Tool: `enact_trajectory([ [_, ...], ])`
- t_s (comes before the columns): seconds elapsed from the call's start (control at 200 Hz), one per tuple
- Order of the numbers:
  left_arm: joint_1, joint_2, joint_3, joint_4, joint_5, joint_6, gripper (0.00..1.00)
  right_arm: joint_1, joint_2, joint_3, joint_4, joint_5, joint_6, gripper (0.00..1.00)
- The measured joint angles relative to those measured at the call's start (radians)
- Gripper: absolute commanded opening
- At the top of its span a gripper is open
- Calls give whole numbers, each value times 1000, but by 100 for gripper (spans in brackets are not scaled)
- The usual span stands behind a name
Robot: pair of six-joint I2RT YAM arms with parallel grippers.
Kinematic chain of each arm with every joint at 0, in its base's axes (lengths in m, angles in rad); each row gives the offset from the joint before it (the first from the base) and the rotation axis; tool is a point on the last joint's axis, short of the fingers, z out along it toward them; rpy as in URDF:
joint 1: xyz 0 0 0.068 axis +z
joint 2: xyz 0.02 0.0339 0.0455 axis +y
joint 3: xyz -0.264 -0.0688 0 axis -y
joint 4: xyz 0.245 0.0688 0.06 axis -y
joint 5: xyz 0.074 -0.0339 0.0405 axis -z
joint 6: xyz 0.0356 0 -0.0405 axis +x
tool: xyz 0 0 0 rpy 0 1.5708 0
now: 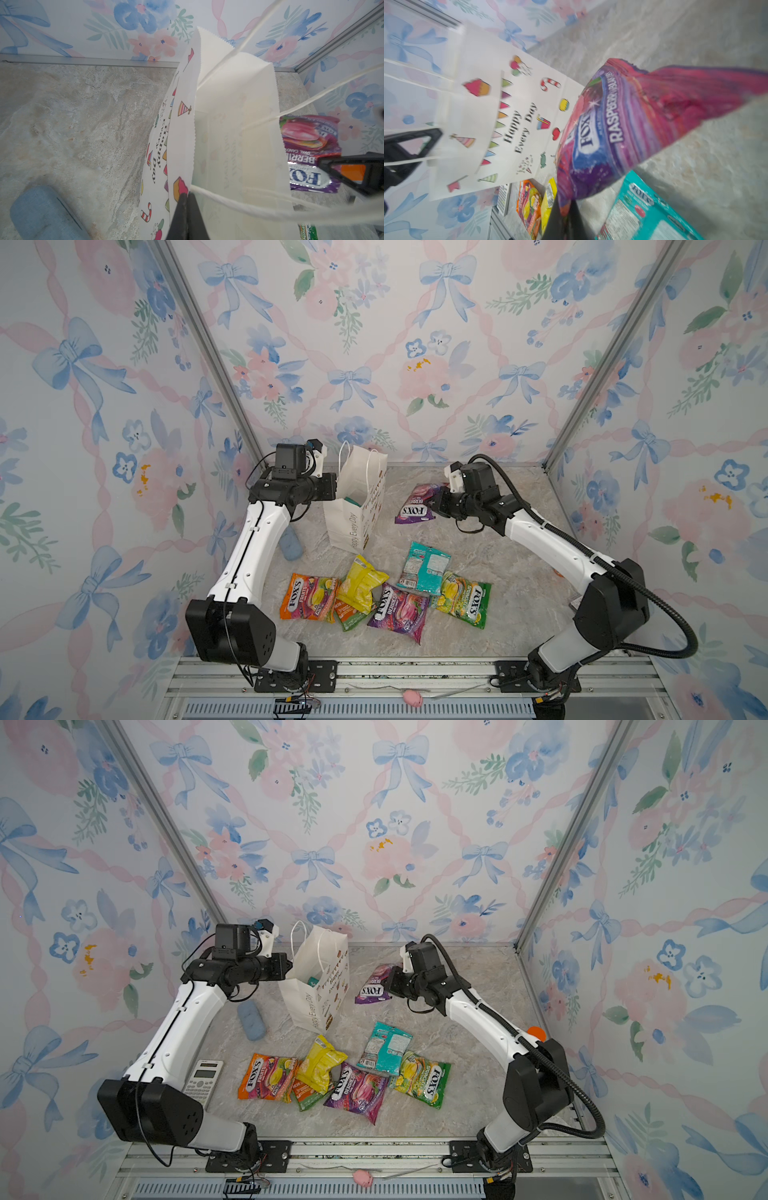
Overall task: Place the snacks into the paper bag
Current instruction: Pick up the snack at the center of the table, then place the snack in the paper bag.
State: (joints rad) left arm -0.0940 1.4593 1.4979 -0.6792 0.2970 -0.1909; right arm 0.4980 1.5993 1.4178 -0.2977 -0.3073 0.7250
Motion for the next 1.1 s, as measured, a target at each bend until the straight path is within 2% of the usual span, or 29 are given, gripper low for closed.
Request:
enact_trajectory([
  [0.255,-22,-1,4,0,0,0,0,0,12,196,-45,45,-39,0],
  [0.65,-34,-2,6,0,-2,-1,0,3,108,519,-162,144,-142,0],
  [1.1,-45,-6,8,-3,-11,-1,0,86,437,1055,-335,208,-235,0],
])
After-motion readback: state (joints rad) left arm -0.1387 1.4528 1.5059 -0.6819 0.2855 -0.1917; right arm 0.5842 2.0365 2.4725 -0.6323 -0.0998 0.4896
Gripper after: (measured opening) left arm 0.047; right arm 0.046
